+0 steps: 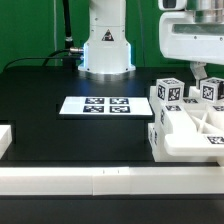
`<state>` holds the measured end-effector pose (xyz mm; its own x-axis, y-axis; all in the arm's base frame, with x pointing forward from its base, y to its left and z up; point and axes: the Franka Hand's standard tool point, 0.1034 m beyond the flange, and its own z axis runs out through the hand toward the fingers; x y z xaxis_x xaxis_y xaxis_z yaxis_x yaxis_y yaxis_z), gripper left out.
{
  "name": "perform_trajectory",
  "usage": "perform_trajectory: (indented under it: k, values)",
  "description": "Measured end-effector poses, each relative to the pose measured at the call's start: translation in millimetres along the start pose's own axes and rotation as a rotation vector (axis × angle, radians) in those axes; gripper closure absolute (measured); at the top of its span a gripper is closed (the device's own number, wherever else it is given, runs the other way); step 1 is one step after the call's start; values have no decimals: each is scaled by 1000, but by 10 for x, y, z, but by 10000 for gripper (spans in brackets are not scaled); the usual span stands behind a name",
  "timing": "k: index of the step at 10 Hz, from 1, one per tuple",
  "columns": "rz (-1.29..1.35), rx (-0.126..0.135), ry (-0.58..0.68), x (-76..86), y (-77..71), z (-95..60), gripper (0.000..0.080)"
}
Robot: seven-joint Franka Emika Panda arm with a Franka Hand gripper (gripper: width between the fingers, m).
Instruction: Assemble chair
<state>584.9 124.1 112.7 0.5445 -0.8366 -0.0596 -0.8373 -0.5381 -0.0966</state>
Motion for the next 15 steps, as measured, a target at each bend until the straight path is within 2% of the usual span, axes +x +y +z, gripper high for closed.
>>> perform_trajectory:
  k: [1,2,3,7,9,15]
  values:
    - [-28,-2,-1,-3,0,-1,508]
    - [-57,-5,-2,-6,-9,-11,337]
    - [-94,-8,-4,-14,-19,-20,201]
    - [-433,-11,-2,-9,-10,-16,152]
    - [-689,-37,15,3,4,-14,150]
    - [-1254,-81,22,23,21,-5,150]
